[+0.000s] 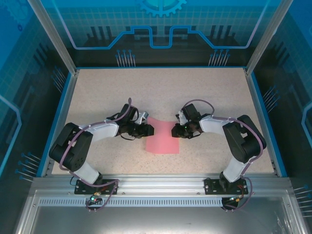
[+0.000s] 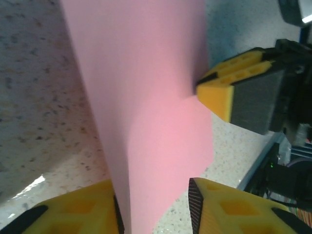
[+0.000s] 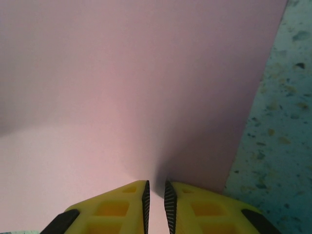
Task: Fold a paper plane with a square sheet of paper (fold left side to right side)
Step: Place a square sheet of paper at the center of the table, then first fold in half a square sheet of paper at the center of the table.
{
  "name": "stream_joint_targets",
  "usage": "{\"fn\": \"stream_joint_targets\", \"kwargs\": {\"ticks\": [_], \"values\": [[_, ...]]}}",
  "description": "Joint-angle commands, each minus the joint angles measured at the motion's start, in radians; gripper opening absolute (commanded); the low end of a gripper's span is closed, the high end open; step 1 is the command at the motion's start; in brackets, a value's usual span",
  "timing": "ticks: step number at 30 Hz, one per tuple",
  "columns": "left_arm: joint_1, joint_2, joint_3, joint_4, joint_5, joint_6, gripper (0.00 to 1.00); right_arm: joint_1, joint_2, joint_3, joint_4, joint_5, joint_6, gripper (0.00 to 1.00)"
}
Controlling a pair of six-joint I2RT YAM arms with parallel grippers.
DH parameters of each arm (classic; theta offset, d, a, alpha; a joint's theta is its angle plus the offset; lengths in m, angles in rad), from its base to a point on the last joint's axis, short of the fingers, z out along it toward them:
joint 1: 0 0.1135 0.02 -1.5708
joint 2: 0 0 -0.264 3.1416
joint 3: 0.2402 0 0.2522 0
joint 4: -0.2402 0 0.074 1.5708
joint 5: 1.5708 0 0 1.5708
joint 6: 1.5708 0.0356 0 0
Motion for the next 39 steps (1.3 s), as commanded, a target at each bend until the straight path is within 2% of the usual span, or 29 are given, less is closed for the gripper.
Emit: {"fn": "stream_joint_targets", "kwargs": {"ticks": [1,5,10,17,23,26,33,37,39], "values": [[-0.021,-0.017,0.035,0.063,0.109,-0.054,0.49,0.012,0.048,-0.013,-0.010,0.053,0.003,0.21],[-0.055,0.025,0.057,0.139,0.130,-0.111,0.59,0.011,0.037,-0.026,0.016,0.042,0.004,0.23],[-0.086,0.099,0.090,0.192,0.129,-0.147,0.62,-0.003,-0.024,-0.059,0.081,0.011,0.021,0.32],[-0.104,0.176,0.117,0.234,0.123,-0.168,0.59,-0.070,-0.187,-0.135,0.164,-0.048,0.062,0.41],[-0.104,0.184,0.113,0.228,0.103,-0.163,0.51,-0.087,-0.239,-0.185,0.292,-0.177,0.139,0.48],[-0.104,0.187,0.115,0.228,0.099,-0.163,0.47,-0.076,-0.205,-0.179,0.335,-0.220,0.182,0.48],[-0.104,0.182,0.111,0.222,0.092,-0.159,0.44,-0.032,-0.121,-0.143,0.357,-0.230,0.216,0.46],[-0.104,0.180,0.110,0.219,0.090,-0.155,0.43,-0.018,-0.093,-0.132,0.368,-0.235,0.228,0.37],[-0.104,0.177,0.111,0.214,0.087,-0.155,0.43,-0.018,-0.088,-0.130,0.371,-0.239,0.228,0.28]]}}
